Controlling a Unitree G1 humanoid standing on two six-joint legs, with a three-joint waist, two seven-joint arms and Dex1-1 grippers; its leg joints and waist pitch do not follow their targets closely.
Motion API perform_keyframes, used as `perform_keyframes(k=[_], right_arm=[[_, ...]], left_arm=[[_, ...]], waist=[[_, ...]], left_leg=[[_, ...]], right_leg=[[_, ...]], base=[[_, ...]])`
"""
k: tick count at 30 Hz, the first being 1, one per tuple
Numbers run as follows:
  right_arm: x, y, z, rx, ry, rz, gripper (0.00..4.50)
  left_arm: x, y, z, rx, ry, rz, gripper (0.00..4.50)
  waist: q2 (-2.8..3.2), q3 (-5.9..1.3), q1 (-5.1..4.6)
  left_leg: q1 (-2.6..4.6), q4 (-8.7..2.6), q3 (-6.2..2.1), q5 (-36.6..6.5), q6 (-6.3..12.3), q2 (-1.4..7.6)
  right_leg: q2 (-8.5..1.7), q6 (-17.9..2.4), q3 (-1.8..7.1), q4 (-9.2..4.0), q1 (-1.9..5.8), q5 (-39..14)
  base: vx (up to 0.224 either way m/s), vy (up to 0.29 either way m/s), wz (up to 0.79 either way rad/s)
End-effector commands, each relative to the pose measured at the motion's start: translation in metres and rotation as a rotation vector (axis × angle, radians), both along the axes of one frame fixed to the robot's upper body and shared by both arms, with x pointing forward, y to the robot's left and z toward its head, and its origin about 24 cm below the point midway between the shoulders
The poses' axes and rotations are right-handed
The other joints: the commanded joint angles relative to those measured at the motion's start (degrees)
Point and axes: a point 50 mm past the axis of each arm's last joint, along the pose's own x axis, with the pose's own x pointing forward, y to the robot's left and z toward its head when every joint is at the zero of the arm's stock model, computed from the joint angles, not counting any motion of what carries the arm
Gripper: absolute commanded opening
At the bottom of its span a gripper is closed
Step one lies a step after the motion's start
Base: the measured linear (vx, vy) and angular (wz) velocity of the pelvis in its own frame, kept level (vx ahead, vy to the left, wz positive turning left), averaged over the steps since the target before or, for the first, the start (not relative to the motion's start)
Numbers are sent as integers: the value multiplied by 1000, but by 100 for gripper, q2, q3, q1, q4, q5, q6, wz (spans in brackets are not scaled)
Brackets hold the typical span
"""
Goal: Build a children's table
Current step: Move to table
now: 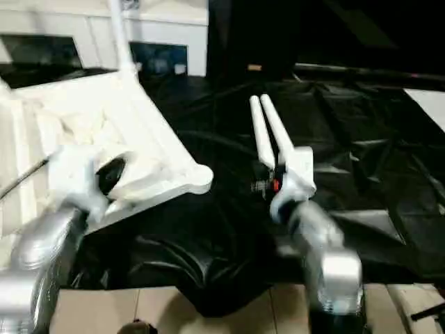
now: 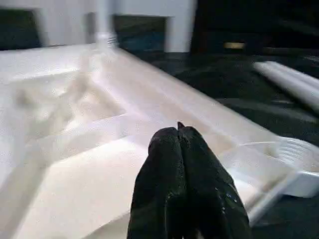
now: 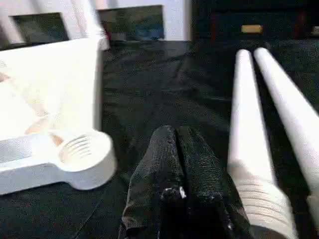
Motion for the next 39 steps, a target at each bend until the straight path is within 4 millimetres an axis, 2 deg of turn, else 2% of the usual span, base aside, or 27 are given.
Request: perform_keyframes(k=[1, 2, 3, 4, 5, 6, 7, 8, 9, 10, 11, 12, 13, 14, 15, 16, 17, 18, 19, 20, 21, 23, 27, 31, 33, 36, 39], right_arm=[[1, 1, -1, -13, -6, 9, 3], [1, 1, -2, -29, -13, 3, 3], [1, 4, -3, -44, -26, 8, 3], [1, 5, -4, -54, -28, 11, 3], [2, 6, -5, -72, -31, 17, 3], [2, 7, -6, -79, -35, 24, 3], [2, 7, -5, -71, -41, 25, 3], [2, 8, -4, -60, -46, 30, 3], [2, 8, -4, -54, -48, 33, 3], [3, 7, -4, -49, -46, 31, 3], [3, 6, -5, -50, -38, 29, 3], [4, 5, -6, -54, -29, 29, 3], [4, 5, -6, -55, -29, 29, 3], [5, 5, -6, -60, -29, 30, 3], [5, 4, -7, -70, -33, 38, 3], [5, 4, -6, -77, -38, 44, 3], [5, 4, -6, -77, -38, 44, 3], [6, 3, -4, -82, -44, 48, 3], [6, 3, -3, -81, -45, 48, 3], [6, 3, -2, -72, -47, 48, 3], [6, 3, -2, -66, -48, 49, 3], [6, 4, -1, -61, -49, 50, 3], [5, 8, -3, -42, -43, 48, 3], [5, 17, -3, -45, -53, 76, 3], [6, 18, -2, -41, -56, 81, 3], [8, 19, -2, -32, -55, 80, 3], [10, 22, -2, -45, -60, 88, 3]], left_arm=[[3, 4, 9, 51, -47, 55, 0], [5, 3, 12, 86, -52, 61, 0], [7, 1, 15, 140, -71, 74, 0], [7, 0, 16, 138, -70, 72, 0], [9, -3, 16, 128, -67, 66, 0], [9, -6, 15, 106, -64, 62, 0], [9, -7, 14, 86, -61, 60, 0], [8, -8, 13, 73, -55, 68, 0], [8, -8, 12, 73, -52, 73, 0], [7, -9, 11, 78, -51, 69, 0], [6, -11, 8, 73, -44, 68, 0], [5, -11, 5, 58, -34, 72, 0], [5, -11, 5, 61, -33, 73, 0], [4, -12, 3, 75, -28, 78, 0], [1, -12, -1, 100, -10, 79, 0], [1, -14, 0, 108, -24, 60, 0], [1, -14, 0, 108, -24, 60, 0], [1, -16, 1, 119, -44, 43, 0], [2, -17, 1, 128, -48, 43, 0], [1, -17, 2, 126, -55, 39, 0], [1, -17, 2, 123, -61, 36, 0], [0, -16, 1, 115, -59, 34, 0], [1, -13, 1, 84, -53, 40, 0], [3, -8, 3, 87, -63, 35, 0], [3, -7, 3, 86, -64, 36, 0], [3, -6, 3, 85, -63, 38, 0], [3, -4, 3, 88, -60, 41, 0]], waist=[[63, -265, -23], [219, -242, -73], [354, -278, -183], [367, -300, -247], [387, -253, -332], [326, -246, -314], [319, -239, -270], [224, -220, -229], [-42, -104, 4], [-147, -67, -196], [-229, -148, 109], [-251, -300, 313], [-326, -288, 303], [-239, -330, 440], [-254, -245, 403], [-237, -218, 413], [-163, -216, 412], [-18, -249, 362], [97, -238, 227], [170, -263, 209], [141, -219, 137], [48, -168, 66], [6, -174, -94], [-19, -150, -267], [-19, -165, -303], [-51, -242, -272], [-44, -355, -257]], left_leg=[[-138, -545, -299, -2855, -158, -70], [-162, -670, -403, -3283, -144, 0], [-34, -844, -958, -4189, -100, 336], [31, -915, -1147, -4218, -29, 417], [21, -997, -1427, -4162, 186, 448], [-79, -1037, -1479, -4156, 266, 261], [-141, -1036, -1454, -4067, 264, 138], [-286, -913, -1299, -3847, 290, -120], [340, 1213, -406, -1599, 342, -700], [23, 1073, -309, -1194, 417, -650], [-374, 795, -363, -1170, 397, -505], [-42, 531, -391, -1297, 723, -366], [-9, 544, -381, -1281, 907, -409], [18, 659, -461, -1128, 1009, -461], [47, 726, -534, -1072, 794, -402], [16, 663, -585, -918, 697, -374], [100, 383, -518, -604, 673, -372], [356, 20, -401, -396, 826, -214], [562, -183, -471, -1248, 927, 252], [593, -261, -498, -1740, 817, 414], [597, -345, -353, -2612, 523, 444], [601, -280, -142, -3019, 196, 153], [484, -343, -202, -3189, 91, 34], [646, -326, -168, -3568, 366, -50], [589, -385, -160, -3307, 481, -36], [523, -397, -127, -2739, 563, -67], [559, -392, -62, -1698, 873, -76]], right_leg=[[-199, -251, -137, -506, 352, -2227], [-100, -264, -217, -524, 364, -2247], [-51, -777, -248, -176, 357, -1317], [8, -1014, -261, -16, 321, -1065], [62, -1317, -215, 241, 284, -1122], [71, -1481, -132, 361, 321, -1332], [52, -1592, -81, 334, 343, -1463], [-33, -1708, 25, 127, 398, -1736], [-986, -1343, -143, -1317, -377, -5267], [-697, -580, 428, -1238, -174, -5809], [-950, 602, 622, -806, 602, -5457], [-1032, 780, 945, -675, 503, -4276], [-1073, 526, 1053, -678, 541, -3708], [-1269, -244, 1280, -711, 629, -2509], [-1196, -1199, 1305, -754, 594, -1767], [-1062, -1557, 1161, -695, 647, -1491], [-621, -1748, 831, -640, 550, -1272], [-220, -1415, 443, -618, 311, -1442], [-77, -1045, 309, -492, 98, -1560], [-109, -943, 282, -462, 106, -1500], [-169, -882, 269, -489, 103, -1528], [-259, -853, 319, -645, 92, -2057], [-377, -256, 274, -724, 262, -3614], [-321, -242, 79, -891, 370, -4189], [-380, -267, 13, -926, 569, -4041], [-414, -437, 73, -873, 677, -3681], [-323, -1266, 87, -644, 748, -1991]], base=[[-45, -34, 31], [-45, -34, 31], [-12, -68, 59], [8, -117, 57], [8, -117, 57], [-20, -160, 58], [-41, -224, 70], [-41, -224, 70], [-22, -186, 64], [71, -116, 14], [71, -116, 14], [33, -135, 14], [-46, -147, 51], [-46, -147, 51], [-35, -100, 38], [-46, -30, 21], [-46, -30, 21], [-62, 18, 27], [-36, 20, 19], [-90, 50, 36], [-86, 64, 34], [-76, 76, 37], [-8, 13, 4], [13, 5, -3], [56, 18, -15], [55, 4, -6], [131, -4, 2]])
